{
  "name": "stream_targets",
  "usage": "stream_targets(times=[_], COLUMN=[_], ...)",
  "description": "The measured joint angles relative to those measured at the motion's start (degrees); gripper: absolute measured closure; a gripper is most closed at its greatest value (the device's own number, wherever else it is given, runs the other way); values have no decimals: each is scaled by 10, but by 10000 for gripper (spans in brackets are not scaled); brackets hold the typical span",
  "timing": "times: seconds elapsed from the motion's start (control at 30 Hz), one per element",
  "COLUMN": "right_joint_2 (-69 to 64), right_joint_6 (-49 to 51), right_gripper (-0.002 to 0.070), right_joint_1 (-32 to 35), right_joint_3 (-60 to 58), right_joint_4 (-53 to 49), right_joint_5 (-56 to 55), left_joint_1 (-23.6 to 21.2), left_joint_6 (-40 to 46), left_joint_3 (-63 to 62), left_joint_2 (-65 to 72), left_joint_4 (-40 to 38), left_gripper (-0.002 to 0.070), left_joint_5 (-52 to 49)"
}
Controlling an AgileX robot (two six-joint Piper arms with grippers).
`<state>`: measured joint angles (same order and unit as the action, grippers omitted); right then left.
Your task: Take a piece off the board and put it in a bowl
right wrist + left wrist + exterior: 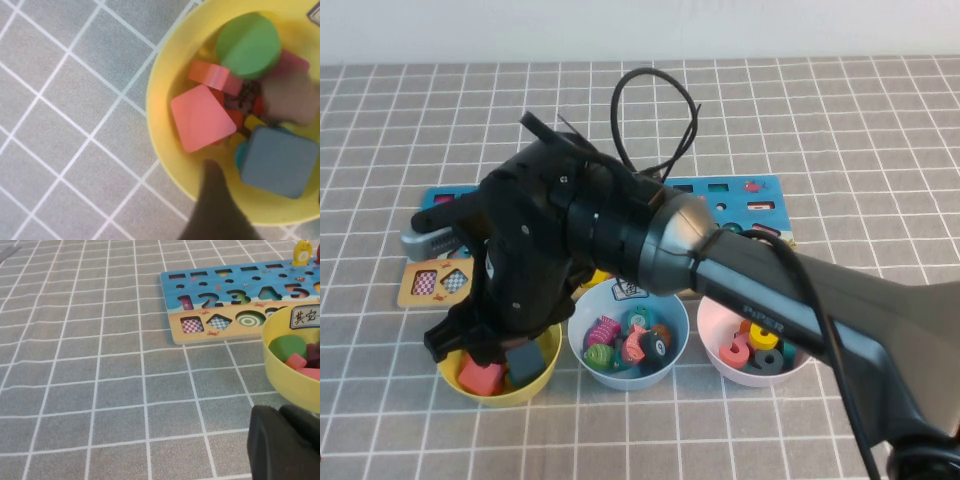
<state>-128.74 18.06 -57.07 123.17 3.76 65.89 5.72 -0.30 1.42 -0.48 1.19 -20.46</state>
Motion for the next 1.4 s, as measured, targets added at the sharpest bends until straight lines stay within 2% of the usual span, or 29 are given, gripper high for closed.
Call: stream_targets(times=[0.27, 0.33, 0.53, 0.6, 0.73, 0.97, 1.17, 1.4], right_joint_2=[26, 47, 174, 229, 348, 496, 568, 586], right_joint_6=[0, 0, 0, 0, 0, 0, 0, -31], right_gripper=[391, 454, 640, 671, 687, 691, 691, 692], right_joint_1=[0, -2, -11, -12, -12, -12, -12, -12], right_joint_3=[0, -22, -165, -244, -390, -532, -612, -620], right_joint_4=[-14, -26, -55, -60, -74, -74, -74, -75], right_joint_5=[25, 39, 29, 4, -35, -40, -27, -7], left_joint_1=[0, 0, 0, 0, 0, 0, 0, 0], left_joint_6=[0, 0, 0, 0, 0, 0, 0, 0], left_joint_3=[0, 0, 0, 0, 0, 0, 0, 0], left_joint_2=[0, 0, 0, 0, 0, 0, 0, 0], left_joint_4=[0, 0, 0, 0, 0, 0, 0, 0], left_gripper=[680, 680, 680, 680, 680, 680, 680, 680], left_joint_5=[0, 0, 0, 0, 0, 0, 0, 0])
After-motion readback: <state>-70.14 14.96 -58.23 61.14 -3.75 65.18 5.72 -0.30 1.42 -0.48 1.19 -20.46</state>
